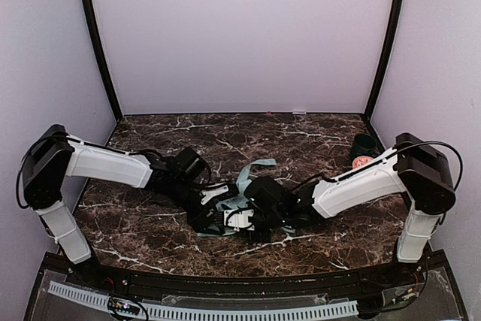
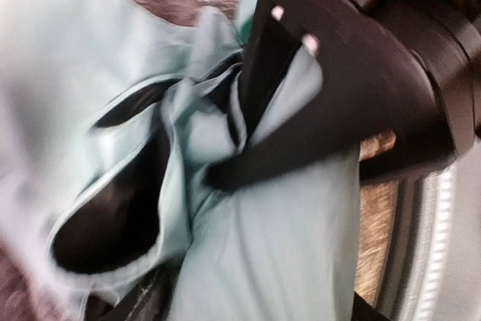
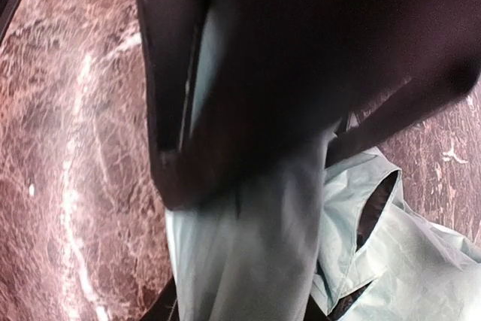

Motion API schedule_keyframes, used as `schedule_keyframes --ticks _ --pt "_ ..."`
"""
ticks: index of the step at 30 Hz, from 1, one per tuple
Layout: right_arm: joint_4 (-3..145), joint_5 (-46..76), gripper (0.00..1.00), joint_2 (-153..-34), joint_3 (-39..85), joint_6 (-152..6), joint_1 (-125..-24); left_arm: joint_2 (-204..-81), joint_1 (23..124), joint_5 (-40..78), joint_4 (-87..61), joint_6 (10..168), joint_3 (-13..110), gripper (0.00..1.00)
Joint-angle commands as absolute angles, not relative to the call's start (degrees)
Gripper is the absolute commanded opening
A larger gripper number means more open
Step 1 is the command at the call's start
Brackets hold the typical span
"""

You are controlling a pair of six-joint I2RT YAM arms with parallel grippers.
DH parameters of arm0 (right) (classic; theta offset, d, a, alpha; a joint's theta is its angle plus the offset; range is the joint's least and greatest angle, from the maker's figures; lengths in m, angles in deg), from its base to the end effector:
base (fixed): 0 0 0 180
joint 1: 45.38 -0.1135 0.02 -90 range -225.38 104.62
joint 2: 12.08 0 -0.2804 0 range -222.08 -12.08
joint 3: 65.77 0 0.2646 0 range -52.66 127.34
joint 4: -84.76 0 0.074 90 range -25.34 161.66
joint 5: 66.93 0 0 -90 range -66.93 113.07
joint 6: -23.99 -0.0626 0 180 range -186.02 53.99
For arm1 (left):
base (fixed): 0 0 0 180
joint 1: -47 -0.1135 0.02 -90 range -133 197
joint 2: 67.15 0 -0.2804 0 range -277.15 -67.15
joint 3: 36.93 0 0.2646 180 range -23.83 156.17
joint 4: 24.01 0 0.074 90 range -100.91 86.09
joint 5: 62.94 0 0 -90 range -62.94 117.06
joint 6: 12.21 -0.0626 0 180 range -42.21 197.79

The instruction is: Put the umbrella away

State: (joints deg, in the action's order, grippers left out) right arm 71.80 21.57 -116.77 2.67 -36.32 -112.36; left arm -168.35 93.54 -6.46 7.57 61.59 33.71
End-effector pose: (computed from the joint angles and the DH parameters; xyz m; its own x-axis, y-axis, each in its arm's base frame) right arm 0.1525 0.3630 0.1249 0.2018 -0.7912 -0.5773 -0.9517 -0.0192 -0.3064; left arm 0.2234 -0.2860 0.1425 -0.3656 0.7240 -0.5850 0.9212 0.1918 -0.3385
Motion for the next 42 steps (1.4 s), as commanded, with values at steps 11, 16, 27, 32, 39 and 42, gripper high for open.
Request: schedule_keyframes --ticks 11,16,27,32,39,42 --pt "51.12 8.23 0.20 -123.95 6.71 -47.10 -107.07 -130.17 92.81 9.50 -16.22 59.30 9.73 0.63" --pt "45.47 0.46 0.20 -127.38 10.75 -50.94 -103.07 -123.18 96.28 12.23 -14.67 50.13 7.45 0.57" --pt "34.45 -11.57 0.17 -135.50 20.44 -52.39 -98.48 -140.37 108.71 30.76 -11.45 29.79 14.08 0.70" --pt "31.63 -13.42 0.16 -137.65 22.41 -50.72 -98.20 -146.68 109.62 31.25 -14.92 26.38 15.60 0.74" --pt "30.46 -15.41 0.16 -139.04 23.83 -49.03 -97.87 -150.93 110.01 28.51 -15.16 24.23 18.08 0.76" --pt "28.94 -14.93 0.16 -140.00 25.30 -48.44 -97.68 -153.17 110.00 30.94 -16.58 24.58 18.65 0.97"
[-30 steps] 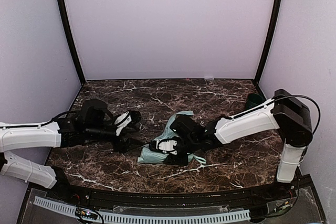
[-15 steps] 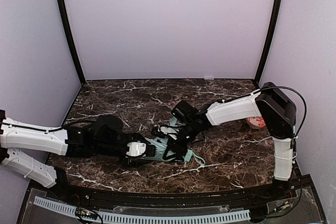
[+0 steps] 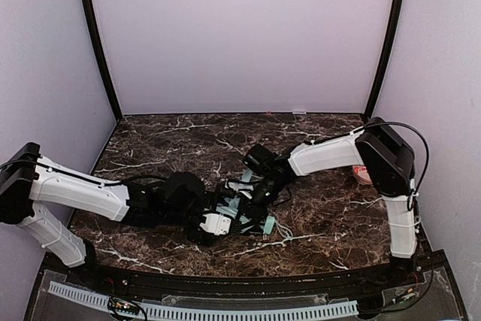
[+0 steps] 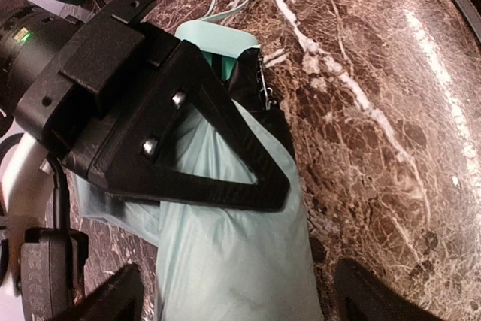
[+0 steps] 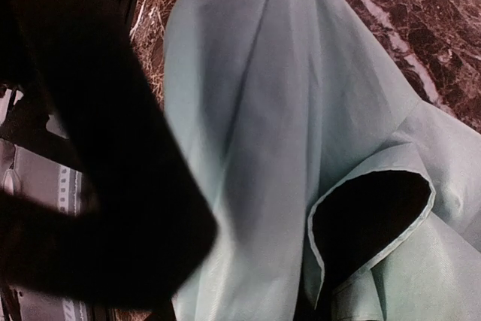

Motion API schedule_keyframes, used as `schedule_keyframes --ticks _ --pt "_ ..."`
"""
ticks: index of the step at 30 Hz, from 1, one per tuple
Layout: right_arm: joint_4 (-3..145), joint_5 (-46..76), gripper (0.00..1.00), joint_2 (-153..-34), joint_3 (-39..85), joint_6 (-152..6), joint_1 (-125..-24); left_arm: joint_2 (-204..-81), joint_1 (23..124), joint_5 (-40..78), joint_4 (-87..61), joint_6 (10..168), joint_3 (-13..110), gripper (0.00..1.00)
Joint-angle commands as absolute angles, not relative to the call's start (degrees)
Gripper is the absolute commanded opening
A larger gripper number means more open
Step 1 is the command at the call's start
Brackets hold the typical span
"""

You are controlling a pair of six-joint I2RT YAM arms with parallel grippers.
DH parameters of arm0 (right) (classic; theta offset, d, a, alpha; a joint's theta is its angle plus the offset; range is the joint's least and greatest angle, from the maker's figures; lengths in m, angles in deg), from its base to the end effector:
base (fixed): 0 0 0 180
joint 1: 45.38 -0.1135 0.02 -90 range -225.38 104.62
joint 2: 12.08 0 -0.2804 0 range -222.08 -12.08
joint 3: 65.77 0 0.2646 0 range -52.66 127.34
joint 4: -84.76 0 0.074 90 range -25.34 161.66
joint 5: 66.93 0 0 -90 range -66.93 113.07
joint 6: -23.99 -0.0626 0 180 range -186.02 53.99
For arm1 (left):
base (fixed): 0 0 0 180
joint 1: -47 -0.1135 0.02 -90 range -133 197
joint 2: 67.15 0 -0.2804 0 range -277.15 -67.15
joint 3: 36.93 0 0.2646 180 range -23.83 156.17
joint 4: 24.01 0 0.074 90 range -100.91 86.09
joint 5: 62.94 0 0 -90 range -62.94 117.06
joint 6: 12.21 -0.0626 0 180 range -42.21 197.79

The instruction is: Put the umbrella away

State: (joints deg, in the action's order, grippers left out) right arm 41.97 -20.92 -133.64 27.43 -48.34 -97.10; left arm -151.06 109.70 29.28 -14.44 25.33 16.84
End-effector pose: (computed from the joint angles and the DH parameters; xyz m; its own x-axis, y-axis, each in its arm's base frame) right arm 0.2373 0.3708 0.1141 -0.3450 -0.7897 -0.5074 -0.8485 0.0313 0.5282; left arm 0.1508 -0.2869 0.1722 0.5147 0.7303 -0.4491 0.7651 -0.1548 0.6251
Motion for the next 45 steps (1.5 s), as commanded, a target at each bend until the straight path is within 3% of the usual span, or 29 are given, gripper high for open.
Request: schedule_keyframes --ticks 1,13,19,24,27,33,37,39,45 --pt "28.48 -14.96 0.16 -140.31 25.75 -48.25 -97.67 -153.91 109.99 31.86 -16.58 24.88 18.94 0.97" --pt "27.88 -14.41 0.18 -139.86 27.23 -47.56 -97.32 -163.24 106.81 31.09 -11.05 28.66 21.04 0.94" --pt "29.55 -15.22 0.22 -139.29 27.33 -47.94 -96.67 -167.33 106.76 27.94 -5.18 31.69 23.41 0.82" --pt "30.90 -15.67 0.38 -138.41 27.58 -49.03 -95.91 -168.35 106.61 24.45 -1.88 32.94 24.26 0.66" --pt "32.71 -15.00 0.50 -137.04 27.01 -50.34 -95.16 -169.19 106.22 20.93 2.00 34.14 25.91 0.61" --pt "38.69 -14.55 0.63 -131.74 23.28 -53.18 -93.37 -172.89 104.09 15.34 10.74 37.24 30.35 0.50" --pt "43.68 -14.14 0.82 -126.93 20.23 -54.93 -91.72 -176.21 102.81 11.85 15.87 39.24 33.82 0.45" --pt "45.30 -13.03 0.98 -124.63 18.59 -55.20 -90.96 -177.24 102.44 10.43 17.23 40.17 34.78 0.43" --pt "49.31 -10.27 1.00 -116.28 13.82 -54.21 -89.78 -178.06 101.70 7.10 18.04 41.71 35.29 0.37"
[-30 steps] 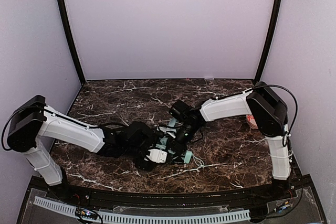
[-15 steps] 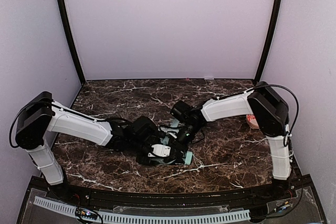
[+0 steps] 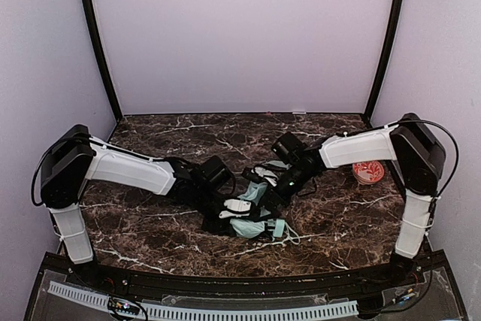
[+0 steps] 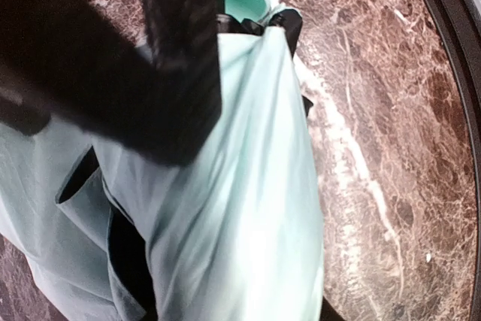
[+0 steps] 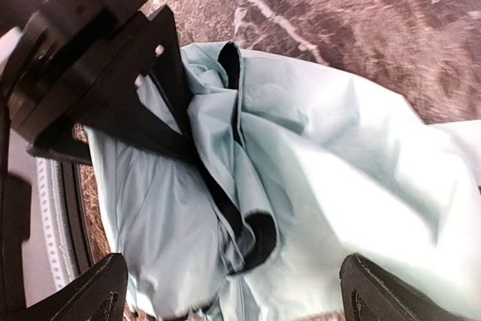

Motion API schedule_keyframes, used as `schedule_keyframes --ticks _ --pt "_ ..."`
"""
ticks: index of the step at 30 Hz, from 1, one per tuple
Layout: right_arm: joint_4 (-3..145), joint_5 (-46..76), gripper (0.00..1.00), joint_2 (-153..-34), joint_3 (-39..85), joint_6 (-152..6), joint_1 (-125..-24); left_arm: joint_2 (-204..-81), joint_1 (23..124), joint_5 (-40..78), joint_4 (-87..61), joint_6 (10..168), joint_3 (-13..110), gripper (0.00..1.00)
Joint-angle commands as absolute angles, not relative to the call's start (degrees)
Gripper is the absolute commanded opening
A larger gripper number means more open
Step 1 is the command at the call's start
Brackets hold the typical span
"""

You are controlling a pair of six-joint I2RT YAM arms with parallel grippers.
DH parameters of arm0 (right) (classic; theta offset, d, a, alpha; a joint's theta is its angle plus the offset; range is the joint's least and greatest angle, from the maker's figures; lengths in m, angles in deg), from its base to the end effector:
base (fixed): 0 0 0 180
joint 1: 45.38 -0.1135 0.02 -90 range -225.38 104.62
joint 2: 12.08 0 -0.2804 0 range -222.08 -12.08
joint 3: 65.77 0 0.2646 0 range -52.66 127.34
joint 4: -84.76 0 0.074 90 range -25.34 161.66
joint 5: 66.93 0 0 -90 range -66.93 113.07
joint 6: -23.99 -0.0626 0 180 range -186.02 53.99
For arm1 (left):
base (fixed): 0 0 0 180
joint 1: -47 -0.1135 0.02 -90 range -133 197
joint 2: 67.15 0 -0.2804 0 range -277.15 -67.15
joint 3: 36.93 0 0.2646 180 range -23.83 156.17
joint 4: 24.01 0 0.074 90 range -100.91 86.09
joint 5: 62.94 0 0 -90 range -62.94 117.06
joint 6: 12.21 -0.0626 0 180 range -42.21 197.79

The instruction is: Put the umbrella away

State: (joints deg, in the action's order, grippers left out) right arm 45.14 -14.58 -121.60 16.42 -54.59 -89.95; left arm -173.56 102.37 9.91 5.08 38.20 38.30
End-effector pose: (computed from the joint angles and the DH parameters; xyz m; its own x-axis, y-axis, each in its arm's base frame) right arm 0.2561 0.3059 0.1426 -0.4988 -0.7114 -0.4951 -0.8414 0.2605 0.4734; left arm 0.2075 -0.3330 0.1293 0.1737 0.8200 -0.5453 0.9844 -0.1296 0.1187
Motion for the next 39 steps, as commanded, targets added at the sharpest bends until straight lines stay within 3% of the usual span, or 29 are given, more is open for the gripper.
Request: schedule_keyframes --ticks 1,11,19,22,28,39 --pt "49.89 -9.58 1.00 -114.99 11.84 -53.78 -89.63 -178.11 101.60 6.71 18.02 41.86 35.31 0.36" --pt "51.18 2.49 1.00 -101.86 4.58 -52.66 -89.46 -178.67 99.56 1.29 19.45 45.69 37.47 0.33" --pt "82.82 23.16 1.00 -87.73 -16.20 -42.17 -106.18 -182.56 97.41 -3.96 23.92 47.84 41.46 0.32" --pt "88.68 24.64 1.00 -88.73 -18.04 -39.21 -108.89 -183.72 96.42 -6.15 25.26 48.78 42.58 0.31" --pt "86.28 26.61 0.98 -94.35 -14.71 -32.82 -113.79 -186.32 94.92 -10.15 27.86 49.73 45.08 0.30" --pt "90.45 30.05 0.97 -103.77 -12.47 -29.53 -114.13 -188.96 93.50 -12.83 29.72 50.69 46.69 0.28"
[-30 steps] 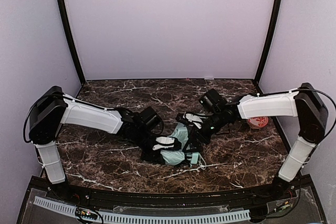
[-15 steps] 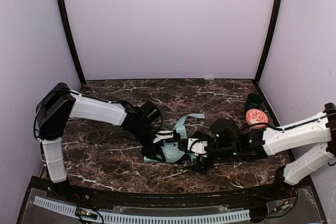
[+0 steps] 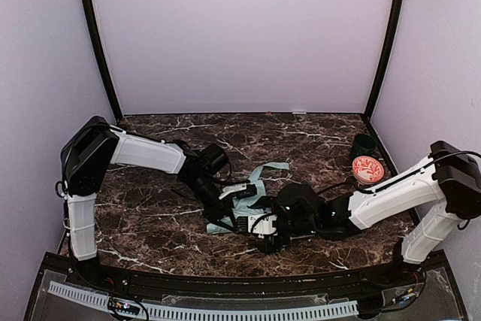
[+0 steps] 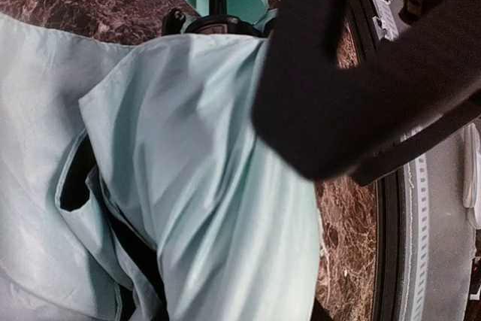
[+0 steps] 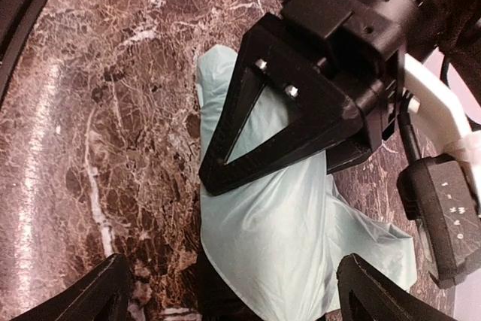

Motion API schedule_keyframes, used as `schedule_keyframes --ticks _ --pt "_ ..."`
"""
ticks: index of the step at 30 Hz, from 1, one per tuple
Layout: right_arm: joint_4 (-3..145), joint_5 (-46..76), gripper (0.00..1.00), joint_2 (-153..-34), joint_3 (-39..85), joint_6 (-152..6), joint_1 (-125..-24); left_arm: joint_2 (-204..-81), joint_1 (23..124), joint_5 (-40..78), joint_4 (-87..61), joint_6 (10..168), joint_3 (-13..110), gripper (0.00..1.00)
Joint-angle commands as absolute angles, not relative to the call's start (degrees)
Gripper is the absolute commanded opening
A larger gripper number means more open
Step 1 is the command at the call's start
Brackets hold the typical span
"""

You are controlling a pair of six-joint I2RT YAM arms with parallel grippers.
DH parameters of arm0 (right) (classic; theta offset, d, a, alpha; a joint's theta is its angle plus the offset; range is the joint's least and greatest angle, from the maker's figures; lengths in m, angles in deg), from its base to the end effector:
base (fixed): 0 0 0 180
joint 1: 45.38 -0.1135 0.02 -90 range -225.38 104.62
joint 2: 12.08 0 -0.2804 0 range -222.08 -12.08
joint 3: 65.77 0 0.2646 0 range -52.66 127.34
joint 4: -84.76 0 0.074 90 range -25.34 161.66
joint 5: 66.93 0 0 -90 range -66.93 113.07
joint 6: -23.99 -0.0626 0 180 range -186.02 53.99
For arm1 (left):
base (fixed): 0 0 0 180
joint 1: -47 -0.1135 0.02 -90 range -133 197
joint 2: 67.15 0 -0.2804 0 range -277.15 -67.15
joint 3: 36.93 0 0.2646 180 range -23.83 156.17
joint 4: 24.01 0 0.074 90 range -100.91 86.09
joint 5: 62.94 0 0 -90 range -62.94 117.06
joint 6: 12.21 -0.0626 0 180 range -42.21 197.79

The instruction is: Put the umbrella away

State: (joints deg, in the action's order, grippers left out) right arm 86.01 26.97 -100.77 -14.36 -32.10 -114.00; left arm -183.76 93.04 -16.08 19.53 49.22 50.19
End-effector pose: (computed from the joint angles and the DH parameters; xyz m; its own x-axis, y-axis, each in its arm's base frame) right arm 0.1259 0.3099 0.1533 0.3291 -0.6861 -0.6488 -0.8740 0.0388 -0.4844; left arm 0.2544 -0.3254 0.1195 -0.2656 0.7782 -0.5691 0.9005 -0.0106 -0.4348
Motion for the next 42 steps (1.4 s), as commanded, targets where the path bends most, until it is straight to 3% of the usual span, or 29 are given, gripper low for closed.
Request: schedule_keyframes --ticks 1,10,13,17,21,24,26,28,31,35,42 --pt "90.31 30.60 0.97 -105.24 -12.01 -29.09 -114.16 -188.96 93.45 -12.89 29.64 50.81 46.67 0.28" --pt "92.50 32.24 0.97 -109.54 -10.18 -28.29 -113.74 -190.16 93.14 -14.13 30.79 49.91 47.63 0.28" --pt "90.16 32.30 0.92 -112.33 -7.59 -27.54 -113.61 -190.36 93.08 -14.34 30.88 49.93 47.78 0.28" --pt "87.48 33.21 0.78 -114.69 -5.94 -27.21 -113.55 -190.61 93.05 -14.46 31.28 49.93 47.99 0.28" --pt "84.96 32.71 0.45 -115.27 -4.92 -28.37 -113.54 -190.89 92.97 -14.95 31.44 49.86 48.30 0.30" --pt "84.00 32.76 0.40 -115.10 -5.62 -29.40 -113.50 -190.81 92.97 -14.91 31.62 49.55 48.37 0.32" --pt "82.54 32.75 0.35 -115.20 -5.89 -30.90 -113.42 -190.70 92.92 -14.95 31.90 49.17 48.69 0.39" --pt "80.96 32.49 0.28 -115.19 -5.97 -32.64 -113.19 -189.38 92.83 -13.31 29.87 50.52 48.73 0.59" --pt "77.47 28.20 0.22 -115.16 -5.35 -35.67 -112.25 -183.16 92.41 -6.78 20.64 54.32 45.31 0.71" --pt "71.33 22.12 0.11 -116.84 -2.91 -40.52 -110.34 -172.54 91.91 -1.93 7.39 56.58 37.70 0.80" --pt "66.04 15.55 0.11 -117.91 -1.96 -46.56 -108.39 -158.27 91.91 8.54 -1.53 60.06 28.92 0.81"
